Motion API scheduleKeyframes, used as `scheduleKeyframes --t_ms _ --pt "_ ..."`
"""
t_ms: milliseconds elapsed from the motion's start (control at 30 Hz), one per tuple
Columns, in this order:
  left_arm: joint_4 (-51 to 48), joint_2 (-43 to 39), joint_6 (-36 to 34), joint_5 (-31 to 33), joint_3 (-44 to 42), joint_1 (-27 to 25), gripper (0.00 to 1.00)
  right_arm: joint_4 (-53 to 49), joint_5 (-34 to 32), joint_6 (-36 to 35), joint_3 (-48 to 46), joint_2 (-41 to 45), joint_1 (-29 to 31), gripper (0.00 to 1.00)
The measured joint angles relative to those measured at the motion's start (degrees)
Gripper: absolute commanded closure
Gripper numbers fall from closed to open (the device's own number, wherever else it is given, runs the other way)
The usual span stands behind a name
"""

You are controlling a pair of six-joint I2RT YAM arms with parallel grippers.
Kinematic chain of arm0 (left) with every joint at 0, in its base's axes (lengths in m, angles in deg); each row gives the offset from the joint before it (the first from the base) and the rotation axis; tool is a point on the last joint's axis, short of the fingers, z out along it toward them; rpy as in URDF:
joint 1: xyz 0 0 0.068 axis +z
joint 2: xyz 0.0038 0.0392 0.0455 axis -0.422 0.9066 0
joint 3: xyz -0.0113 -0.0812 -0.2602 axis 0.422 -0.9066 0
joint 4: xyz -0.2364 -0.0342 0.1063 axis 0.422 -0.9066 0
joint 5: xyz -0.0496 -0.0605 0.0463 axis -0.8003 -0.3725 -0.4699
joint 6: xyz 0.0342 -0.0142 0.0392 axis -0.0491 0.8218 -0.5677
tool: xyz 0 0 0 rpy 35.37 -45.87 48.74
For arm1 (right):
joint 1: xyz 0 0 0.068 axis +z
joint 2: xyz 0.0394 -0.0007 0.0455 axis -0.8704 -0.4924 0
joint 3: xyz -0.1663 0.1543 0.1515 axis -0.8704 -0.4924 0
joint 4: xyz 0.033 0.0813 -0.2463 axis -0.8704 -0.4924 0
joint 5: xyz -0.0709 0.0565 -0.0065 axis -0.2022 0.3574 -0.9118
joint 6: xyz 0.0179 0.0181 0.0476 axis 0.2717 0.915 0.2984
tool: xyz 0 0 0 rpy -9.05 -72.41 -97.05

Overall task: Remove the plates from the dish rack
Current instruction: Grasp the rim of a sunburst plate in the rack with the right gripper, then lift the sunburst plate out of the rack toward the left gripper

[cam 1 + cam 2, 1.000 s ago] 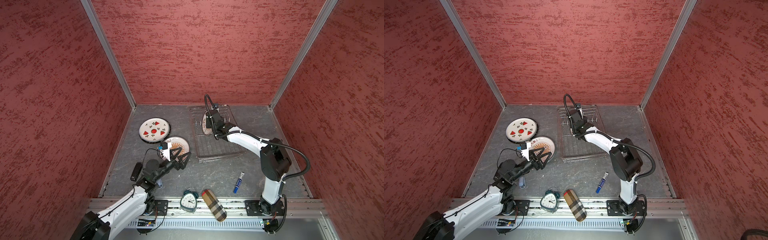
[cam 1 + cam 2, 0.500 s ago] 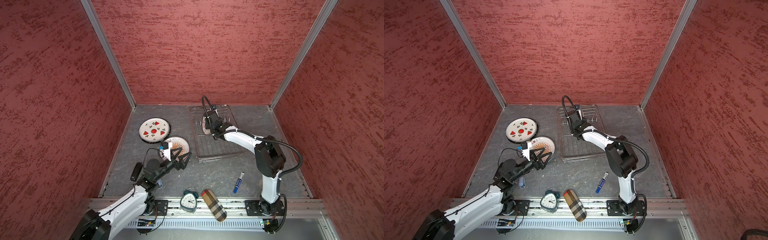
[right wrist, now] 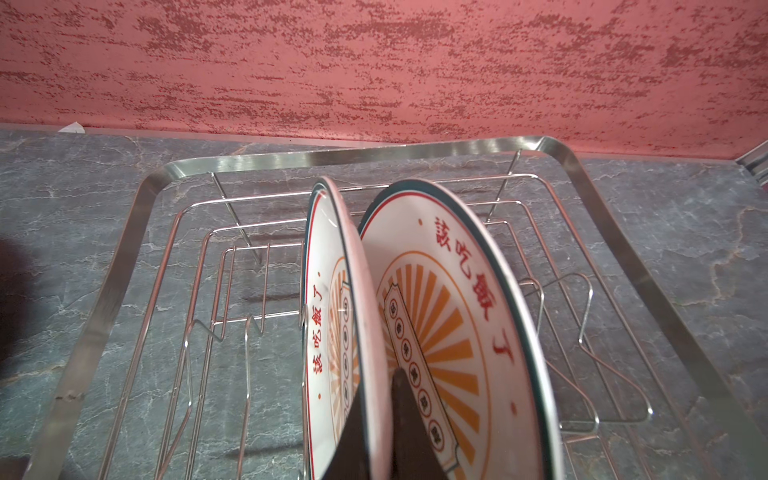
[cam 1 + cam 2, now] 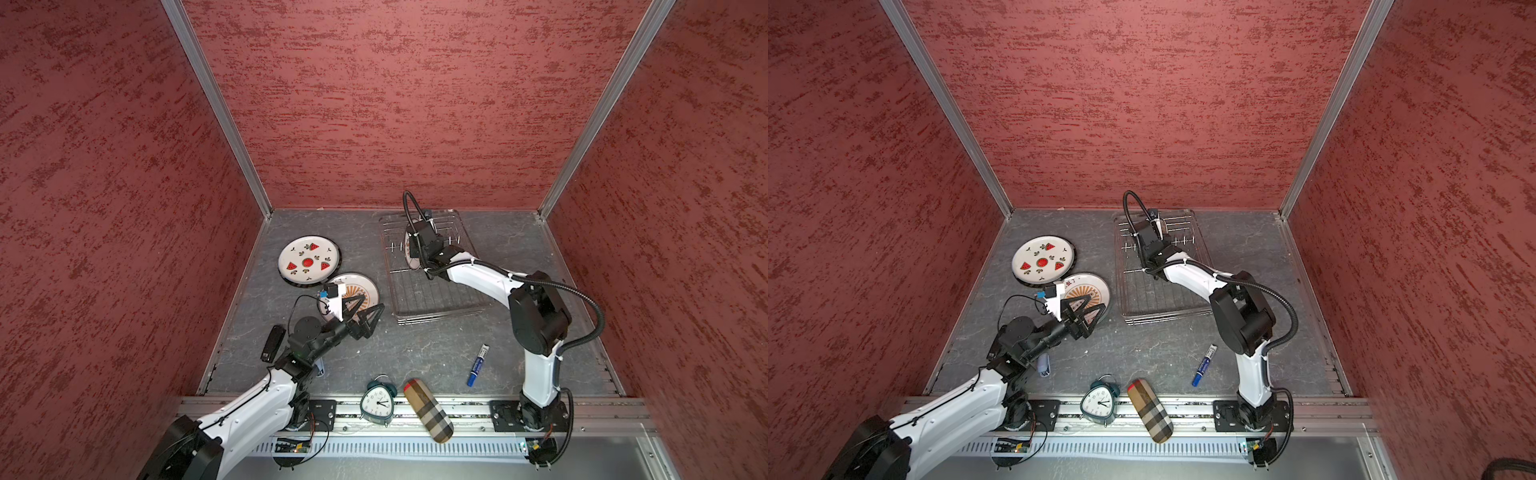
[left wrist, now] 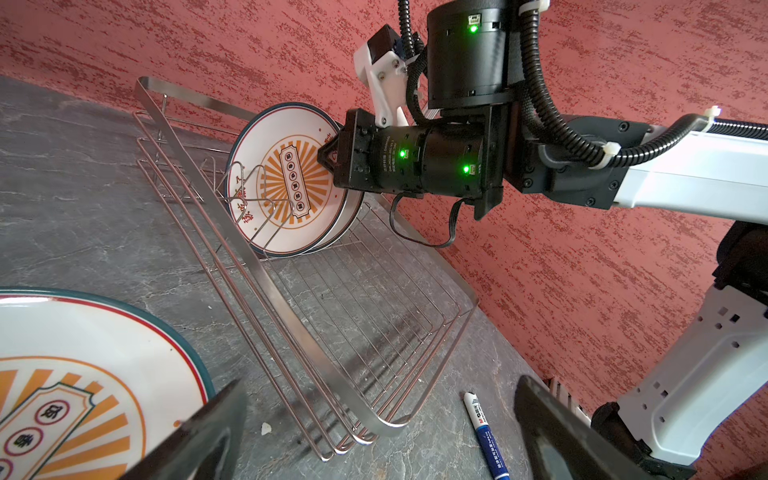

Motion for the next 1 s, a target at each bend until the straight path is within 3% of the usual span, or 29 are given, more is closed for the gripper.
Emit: scheduleKeyframes --t_ms 600,1000 --pt "-0.48 -1.31 0.0 0.7 0.02 -0.15 0.01 5.73 -5.6 -4.63 -7.28 11.23 2.62 0.96" --pt "-1.03 -1.68 0.02 1.07 0.02 -0.52 0.01 22.43 2.14 -5.9 -26.45 26.64 3.17 0.97"
